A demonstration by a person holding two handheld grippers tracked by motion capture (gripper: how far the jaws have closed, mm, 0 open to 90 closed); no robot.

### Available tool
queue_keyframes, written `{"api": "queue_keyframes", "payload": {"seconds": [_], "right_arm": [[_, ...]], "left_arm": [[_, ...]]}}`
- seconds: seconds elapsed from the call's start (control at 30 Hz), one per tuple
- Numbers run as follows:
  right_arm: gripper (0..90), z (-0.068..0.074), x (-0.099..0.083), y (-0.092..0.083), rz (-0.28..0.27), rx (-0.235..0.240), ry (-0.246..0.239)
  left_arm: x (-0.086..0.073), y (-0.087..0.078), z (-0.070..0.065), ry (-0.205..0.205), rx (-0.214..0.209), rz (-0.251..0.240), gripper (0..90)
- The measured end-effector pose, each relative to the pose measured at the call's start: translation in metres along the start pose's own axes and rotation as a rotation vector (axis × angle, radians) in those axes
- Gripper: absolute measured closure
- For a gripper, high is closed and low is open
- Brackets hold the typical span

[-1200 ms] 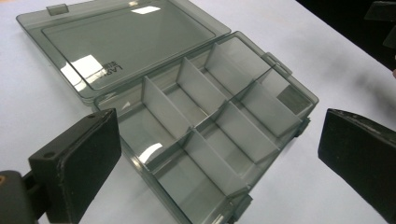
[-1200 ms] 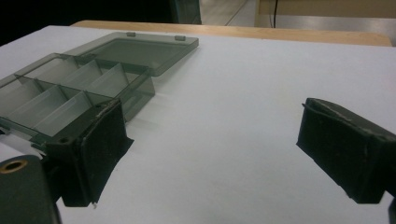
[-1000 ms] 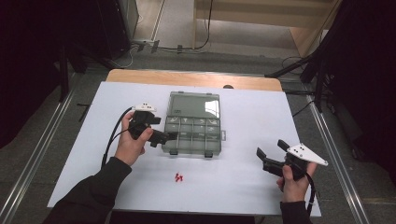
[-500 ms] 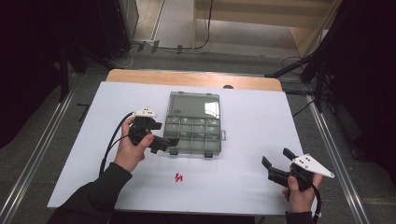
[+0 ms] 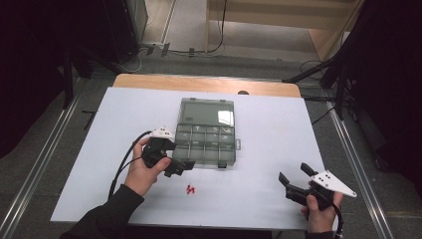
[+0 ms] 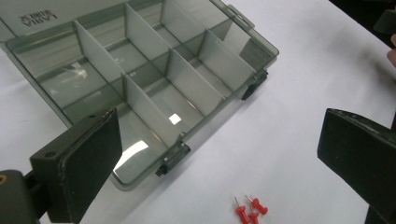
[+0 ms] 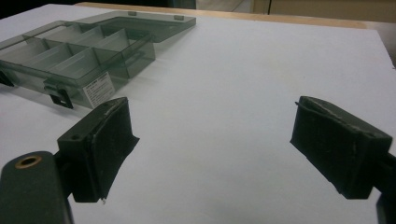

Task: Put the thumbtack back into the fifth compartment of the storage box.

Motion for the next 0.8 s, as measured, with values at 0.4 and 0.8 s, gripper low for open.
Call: {"api": "queue_keyframes", "payload": {"seconds": [0.4, 0.8], "right_arm": [[13.7, 0.002, -0.004, 0.001, 0.009, 0.007, 0.006], [13.8, 0.001, -0.005, 0.003, 0.008, 0.004, 0.006]], "left_arm": [[-0.026, 0.006, -0.014, 0.010, 0.050, 0.088, 13.6], [-0.045, 0.013, -0.018, 0.006, 0.116, 0.116, 40.8]]}}
Point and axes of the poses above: each handheld gripper's, and its own axes: y roughly forward along the jaws, x roughly out of its top, z roughly to its left, the point moved 7 cm from there along y, roughly forward along the jaws, and after that the axes turned 1 degree about -x, right-handed, at the moved point
